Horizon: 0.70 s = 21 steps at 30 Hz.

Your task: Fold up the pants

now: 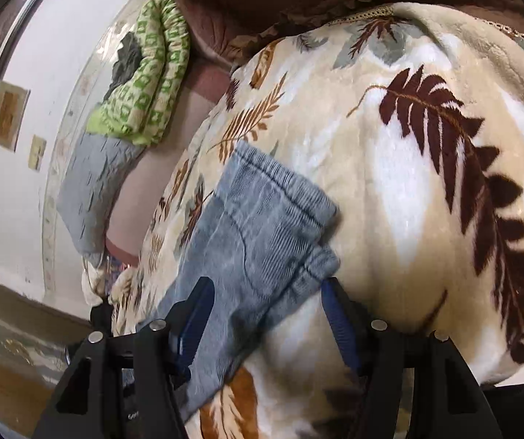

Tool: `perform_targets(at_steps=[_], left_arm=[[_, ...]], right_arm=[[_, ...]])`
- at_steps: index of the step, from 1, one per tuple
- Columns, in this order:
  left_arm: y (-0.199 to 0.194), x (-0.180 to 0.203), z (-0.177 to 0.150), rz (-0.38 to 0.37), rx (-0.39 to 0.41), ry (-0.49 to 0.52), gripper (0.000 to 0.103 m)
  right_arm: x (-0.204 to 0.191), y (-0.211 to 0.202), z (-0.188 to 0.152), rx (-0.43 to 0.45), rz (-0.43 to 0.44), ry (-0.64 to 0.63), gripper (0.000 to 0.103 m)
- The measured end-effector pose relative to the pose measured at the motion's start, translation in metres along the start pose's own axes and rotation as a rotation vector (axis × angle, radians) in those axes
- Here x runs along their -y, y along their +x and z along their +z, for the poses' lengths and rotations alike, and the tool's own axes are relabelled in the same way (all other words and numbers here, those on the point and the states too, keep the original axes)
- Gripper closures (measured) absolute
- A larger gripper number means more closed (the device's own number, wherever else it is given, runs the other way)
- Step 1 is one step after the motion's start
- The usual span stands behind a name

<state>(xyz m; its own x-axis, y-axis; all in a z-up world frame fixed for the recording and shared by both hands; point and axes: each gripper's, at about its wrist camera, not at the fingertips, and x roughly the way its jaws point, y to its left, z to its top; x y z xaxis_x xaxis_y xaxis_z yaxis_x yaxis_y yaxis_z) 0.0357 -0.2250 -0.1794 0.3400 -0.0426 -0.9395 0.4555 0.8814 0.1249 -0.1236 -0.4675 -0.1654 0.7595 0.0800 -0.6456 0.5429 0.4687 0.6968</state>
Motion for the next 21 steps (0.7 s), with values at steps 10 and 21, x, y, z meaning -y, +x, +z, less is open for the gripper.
perform_targets(at_steps=[10,21], left_arm=[[0.018,0.011,0.021,-0.023,-0.011,-0.014,0.000],[0.007,0.020,0.038,-0.061,0.018,-0.050,0.000]], right_arm=[[0.002,0.014,0.016,0.032,0.022,0.063,0.038],[0.018,0.008,0.014,0.035,0.091,0.177,0.048]])
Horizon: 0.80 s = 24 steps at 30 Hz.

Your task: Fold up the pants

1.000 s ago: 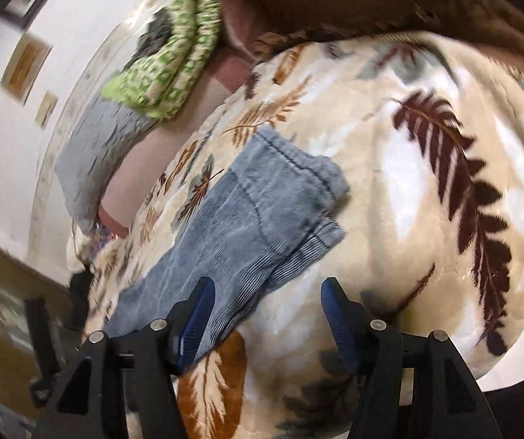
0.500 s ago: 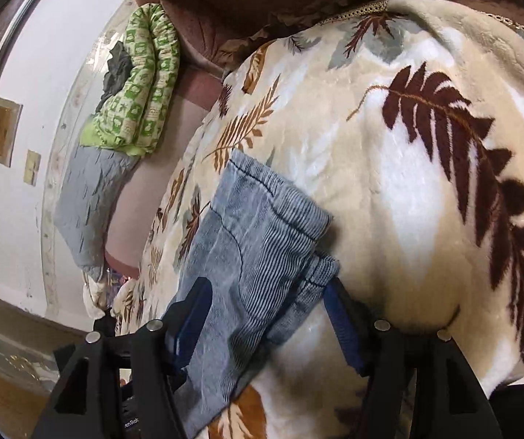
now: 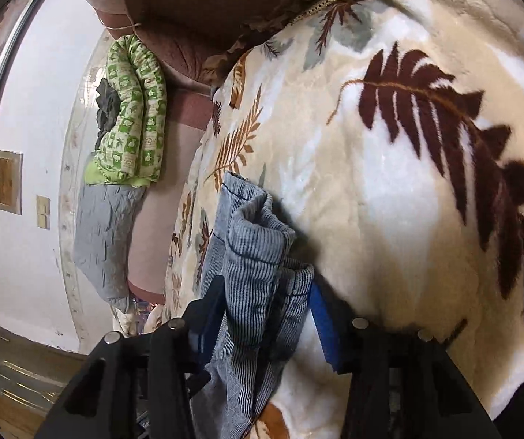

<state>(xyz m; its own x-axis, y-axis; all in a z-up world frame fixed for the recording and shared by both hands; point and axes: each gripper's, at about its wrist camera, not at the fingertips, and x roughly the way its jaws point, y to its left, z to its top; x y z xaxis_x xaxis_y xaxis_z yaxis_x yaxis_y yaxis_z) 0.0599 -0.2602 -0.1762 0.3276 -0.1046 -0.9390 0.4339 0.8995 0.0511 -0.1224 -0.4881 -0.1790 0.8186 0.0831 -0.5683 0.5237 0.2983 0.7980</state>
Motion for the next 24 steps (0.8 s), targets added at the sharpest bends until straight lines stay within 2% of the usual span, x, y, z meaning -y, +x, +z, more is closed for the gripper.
perform_targets(at_steps=[1,3,6,7,9,11,13,15,19,24], left_arm=[[0.010,0.007,0.000,0.012,-0.040,0.025,0.000],[0.014,0.011,-0.002,0.020,-0.027,0.016,0.000],[0.012,0.011,0.004,0.012,-0.047,0.016,0.000],[0.011,0.010,0.006,0.006,-0.043,0.020,0.000],[0.008,0.006,0.010,0.010,-0.022,0.020,0.000],[0.012,0.002,0.010,0.047,-0.027,0.024,0.000],[0.017,-0.005,0.007,0.025,-0.033,-0.001,0.000],[0.020,-0.012,0.004,-0.014,-0.035,-0.036,0.000],[0.009,-0.022,0.007,-0.051,-0.048,-0.040,0.000],[-0.013,-0.087,0.002,-0.068,-0.013,-0.188,0.000]], right_arm=[[-0.002,0.001,0.000,-0.001,-0.004,-0.004,0.046],[-0.006,0.004,0.000,-0.002,-0.019,-0.019,0.043],[-0.011,0.009,0.000,-0.003,-0.043,-0.064,0.044],[-0.012,0.010,0.001,-0.003,-0.048,-0.074,0.047],[-0.010,0.015,0.004,-0.017,-0.058,-0.078,0.078],[-0.003,0.016,0.005,-0.026,-0.039,-0.041,0.080],[-0.008,0.015,0.004,-0.021,-0.041,-0.066,0.081],[-0.023,0.014,0.000,-0.004,-0.059,-0.136,0.082],[-0.073,0.008,-0.014,0.033,-0.059,-0.352,0.083],[-0.137,0.015,-0.041,-0.001,-0.040,-0.603,0.083]])
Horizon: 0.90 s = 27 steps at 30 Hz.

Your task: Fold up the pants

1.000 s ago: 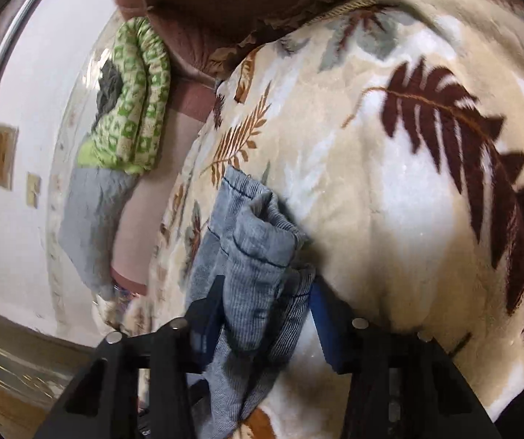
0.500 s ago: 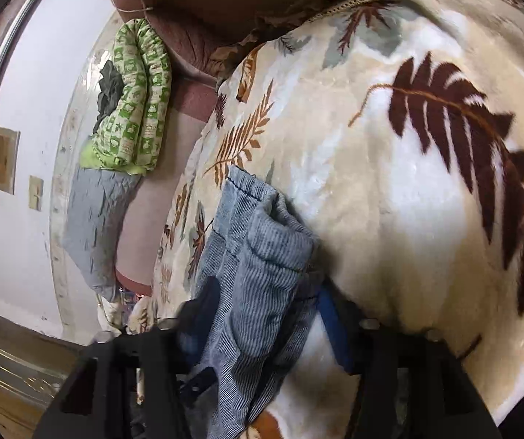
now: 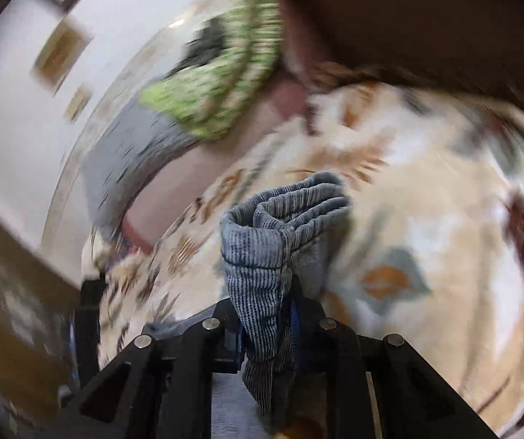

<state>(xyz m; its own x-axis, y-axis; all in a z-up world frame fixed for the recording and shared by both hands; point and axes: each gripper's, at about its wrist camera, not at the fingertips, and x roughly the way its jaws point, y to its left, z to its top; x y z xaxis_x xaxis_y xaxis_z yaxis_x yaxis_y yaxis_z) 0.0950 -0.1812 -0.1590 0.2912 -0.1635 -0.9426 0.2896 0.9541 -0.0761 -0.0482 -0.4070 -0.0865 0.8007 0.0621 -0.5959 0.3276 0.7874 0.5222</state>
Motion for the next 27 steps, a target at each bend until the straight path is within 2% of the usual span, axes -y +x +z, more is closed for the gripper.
perform_targets(at_steps=[4,8,10,13,16,19,21,24,26,27], left_arm=[[-0.016,-0.055,-0.008,0.017,0.018,-0.099,0.000],[-0.040,-0.107,-0.025,0.051,0.075,-0.178,0.000],[-0.053,-0.126,-0.035,0.074,0.104,-0.207,0.000],[-0.064,-0.154,-0.041,0.099,0.138,-0.247,0.000],[-0.062,-0.167,-0.047,0.105,0.128,-0.255,0.000],[-0.059,-0.165,-0.052,0.086,0.107,-0.240,0.000],[-0.059,-0.161,-0.052,0.083,0.111,-0.227,0.000],[-0.061,-0.150,-0.045,0.075,0.124,-0.199,0.000],[-0.064,-0.140,-0.039,0.081,0.141,-0.177,0.000],[-0.065,-0.134,-0.035,0.081,0.150,-0.164,0.000]], right_arm=[[-0.058,0.014,-0.008,-0.065,0.043,-0.164,0.083],[-0.112,0.035,-0.046,-0.164,0.082,-0.322,0.083],[-0.123,0.045,-0.065,-0.215,0.104,-0.344,0.083],[-0.135,0.070,-0.106,-0.344,0.123,-0.361,0.082],[-0.134,0.091,-0.138,-0.478,0.103,-0.369,0.076],[-0.127,0.079,-0.140,-0.474,0.154,-0.376,0.067],[-0.118,0.067,-0.130,-0.498,0.250,-0.342,0.043],[-0.103,0.041,-0.111,-0.477,0.437,-0.274,0.041],[-0.094,0.031,-0.100,-0.420,0.453,-0.239,0.041],[-0.089,0.029,-0.096,-0.378,0.392,-0.241,0.041]])
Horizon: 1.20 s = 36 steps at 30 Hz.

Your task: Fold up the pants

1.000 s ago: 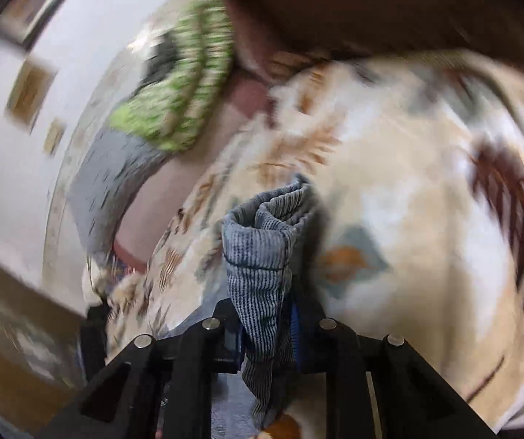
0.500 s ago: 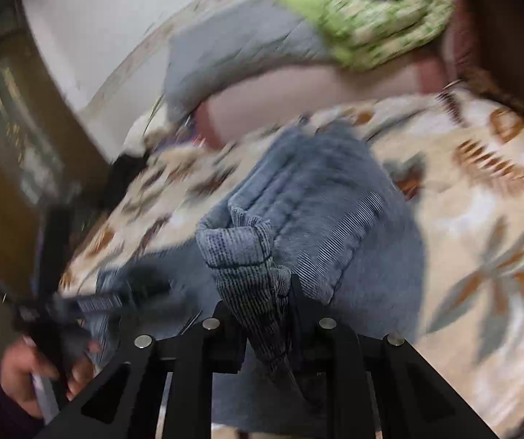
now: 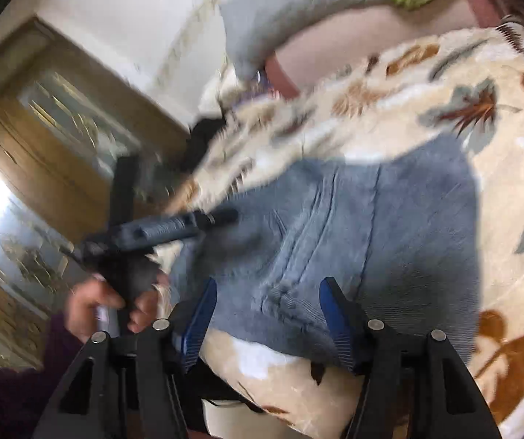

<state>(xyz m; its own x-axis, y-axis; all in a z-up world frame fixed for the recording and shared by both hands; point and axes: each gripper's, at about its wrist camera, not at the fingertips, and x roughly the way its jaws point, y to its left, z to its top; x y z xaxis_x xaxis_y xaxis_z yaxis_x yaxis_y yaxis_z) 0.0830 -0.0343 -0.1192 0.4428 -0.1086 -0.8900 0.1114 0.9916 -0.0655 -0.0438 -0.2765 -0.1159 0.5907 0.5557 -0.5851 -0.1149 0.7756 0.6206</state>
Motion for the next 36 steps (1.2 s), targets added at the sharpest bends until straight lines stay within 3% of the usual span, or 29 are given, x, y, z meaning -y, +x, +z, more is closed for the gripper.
perform_targets(at_steps=[2,3,5,7,12,18,20,25,31,33,36], left_arm=[[0.002,0.019,0.006,-0.004,0.008,0.034,0.000],[0.005,0.027,0.008,-0.001,0.005,0.049,0.000],[0.014,0.047,0.010,-0.002,-0.005,0.083,0.000],[0.024,0.064,0.008,0.032,-0.015,0.132,0.000],[0.059,0.089,-0.008,0.174,-0.067,0.261,0.000],[0.063,0.069,-0.005,0.102,-0.112,0.193,0.000],[0.048,0.063,-0.007,0.110,-0.081,0.191,0.000],[0.021,0.056,-0.029,0.048,-0.048,0.187,0.000],[0.032,0.065,-0.059,0.094,-0.068,0.261,0.000],[0.039,0.063,-0.064,0.088,-0.066,0.250,0.000],[0.040,0.058,-0.063,0.060,-0.067,0.229,0.000]], right_arm=[[0.009,0.003,0.000,0.025,-0.131,-0.002,0.045],[0.015,0.010,-0.002,0.016,-0.187,0.009,0.057],[0.020,0.022,-0.007,-0.026,-0.280,0.004,0.069],[0.017,0.033,-0.013,-0.059,-0.359,-0.053,0.070],[0.019,0.039,-0.020,-0.118,-0.405,-0.100,0.069],[0.024,0.031,-0.010,-0.120,-0.365,-0.059,0.070],[0.023,0.024,0.001,-0.079,-0.333,-0.026,0.070],[0.017,0.044,0.046,-0.045,-0.376,-0.051,0.070],[0.021,0.100,0.084,-0.131,-0.422,-0.063,0.070],[0.032,0.121,0.084,-0.213,-0.425,-0.027,0.070],[0.032,0.132,0.081,-0.214,-0.454,-0.079,0.069]])
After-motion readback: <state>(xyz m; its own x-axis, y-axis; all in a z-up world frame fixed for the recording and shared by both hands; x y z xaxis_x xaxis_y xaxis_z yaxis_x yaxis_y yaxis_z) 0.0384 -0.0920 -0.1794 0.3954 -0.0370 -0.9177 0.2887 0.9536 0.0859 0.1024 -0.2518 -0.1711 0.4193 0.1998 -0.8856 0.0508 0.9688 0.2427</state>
